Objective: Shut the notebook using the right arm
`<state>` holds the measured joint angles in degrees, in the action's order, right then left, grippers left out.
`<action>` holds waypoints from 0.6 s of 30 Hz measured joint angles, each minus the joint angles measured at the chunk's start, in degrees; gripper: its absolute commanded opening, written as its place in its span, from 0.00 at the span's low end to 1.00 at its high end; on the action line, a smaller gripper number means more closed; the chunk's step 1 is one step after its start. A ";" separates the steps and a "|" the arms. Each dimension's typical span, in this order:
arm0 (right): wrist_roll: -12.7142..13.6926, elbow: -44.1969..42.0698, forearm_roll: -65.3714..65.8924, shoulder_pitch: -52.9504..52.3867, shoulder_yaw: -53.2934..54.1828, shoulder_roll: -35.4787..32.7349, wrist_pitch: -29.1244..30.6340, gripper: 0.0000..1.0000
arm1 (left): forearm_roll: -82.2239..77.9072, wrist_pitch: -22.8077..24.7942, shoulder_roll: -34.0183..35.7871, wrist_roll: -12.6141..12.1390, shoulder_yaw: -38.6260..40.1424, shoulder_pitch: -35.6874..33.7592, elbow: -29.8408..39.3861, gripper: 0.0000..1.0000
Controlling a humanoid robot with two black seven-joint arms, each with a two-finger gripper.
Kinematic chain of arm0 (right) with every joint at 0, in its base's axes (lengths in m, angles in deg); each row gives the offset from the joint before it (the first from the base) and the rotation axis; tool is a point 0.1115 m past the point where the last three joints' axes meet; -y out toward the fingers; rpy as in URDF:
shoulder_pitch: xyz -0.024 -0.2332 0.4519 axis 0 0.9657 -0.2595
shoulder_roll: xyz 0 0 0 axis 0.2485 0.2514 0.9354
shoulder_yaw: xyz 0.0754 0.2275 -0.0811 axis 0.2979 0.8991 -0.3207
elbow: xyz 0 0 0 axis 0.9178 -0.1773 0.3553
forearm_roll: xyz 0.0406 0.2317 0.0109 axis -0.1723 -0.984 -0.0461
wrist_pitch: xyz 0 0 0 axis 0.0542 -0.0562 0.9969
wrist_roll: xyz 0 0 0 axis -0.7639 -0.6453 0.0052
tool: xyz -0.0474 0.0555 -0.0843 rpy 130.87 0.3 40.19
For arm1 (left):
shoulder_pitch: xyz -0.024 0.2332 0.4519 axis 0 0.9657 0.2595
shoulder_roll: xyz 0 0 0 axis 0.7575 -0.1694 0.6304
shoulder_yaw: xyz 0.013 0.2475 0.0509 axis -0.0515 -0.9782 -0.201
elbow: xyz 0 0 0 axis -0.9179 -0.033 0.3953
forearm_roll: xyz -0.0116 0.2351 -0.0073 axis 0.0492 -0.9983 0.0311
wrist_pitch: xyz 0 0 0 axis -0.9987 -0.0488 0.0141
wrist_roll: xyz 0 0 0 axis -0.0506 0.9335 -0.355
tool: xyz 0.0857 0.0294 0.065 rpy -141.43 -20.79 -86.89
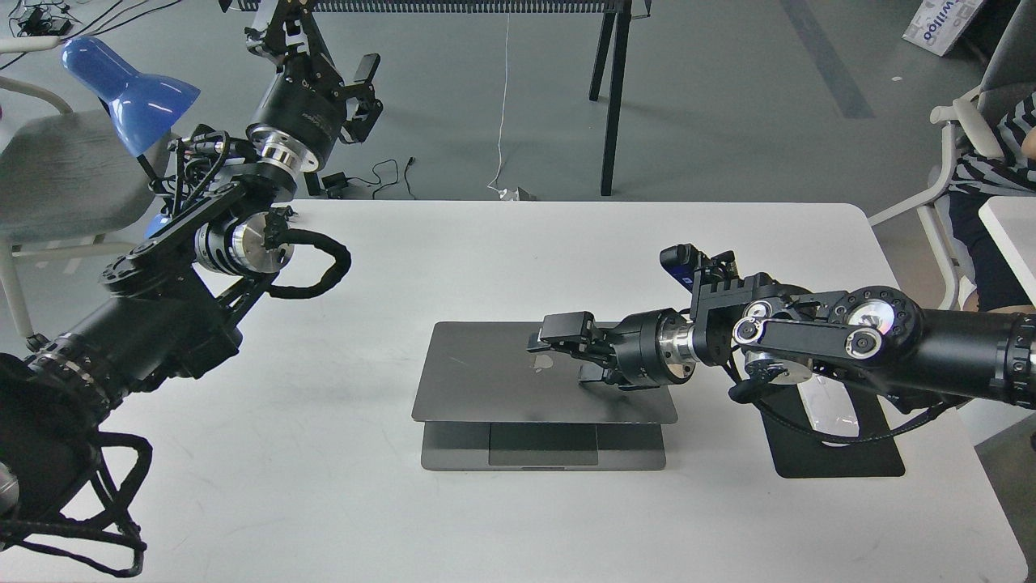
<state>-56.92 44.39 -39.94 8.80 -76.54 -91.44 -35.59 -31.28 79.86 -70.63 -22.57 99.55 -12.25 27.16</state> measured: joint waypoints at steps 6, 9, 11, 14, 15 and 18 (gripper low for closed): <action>0.15 -0.20 2.28 3.92 -0.07 0.10 -0.54 1.00 | 0.00 0.00 0.00 0.00 0.00 0.00 0.00 1.00; 0.18 -0.43 3.14 4.94 -0.10 0.11 -0.63 1.00 | 0.00 0.00 0.00 0.00 0.00 0.00 0.00 1.00; 0.18 -0.50 3.41 5.32 -0.12 0.11 -0.64 1.00 | 0.00 0.00 0.00 0.00 0.00 0.00 0.00 1.00; 0.18 -0.53 3.55 5.77 -0.14 0.10 -0.65 1.00 | 0.00 0.00 0.00 0.00 0.00 0.00 -0.01 1.00; 0.18 -0.55 3.56 5.89 -0.17 0.10 -0.65 1.00 | 0.00 0.00 0.00 0.00 0.00 0.00 -0.01 1.00; 0.16 -0.54 3.58 6.40 -0.21 0.10 -0.66 1.00 | 0.00 0.00 0.00 0.00 0.00 0.00 -0.03 1.00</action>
<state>-56.77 43.85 -36.36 15.20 -76.75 -91.34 -36.25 -31.28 79.86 -70.63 -22.57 99.54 -12.25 27.13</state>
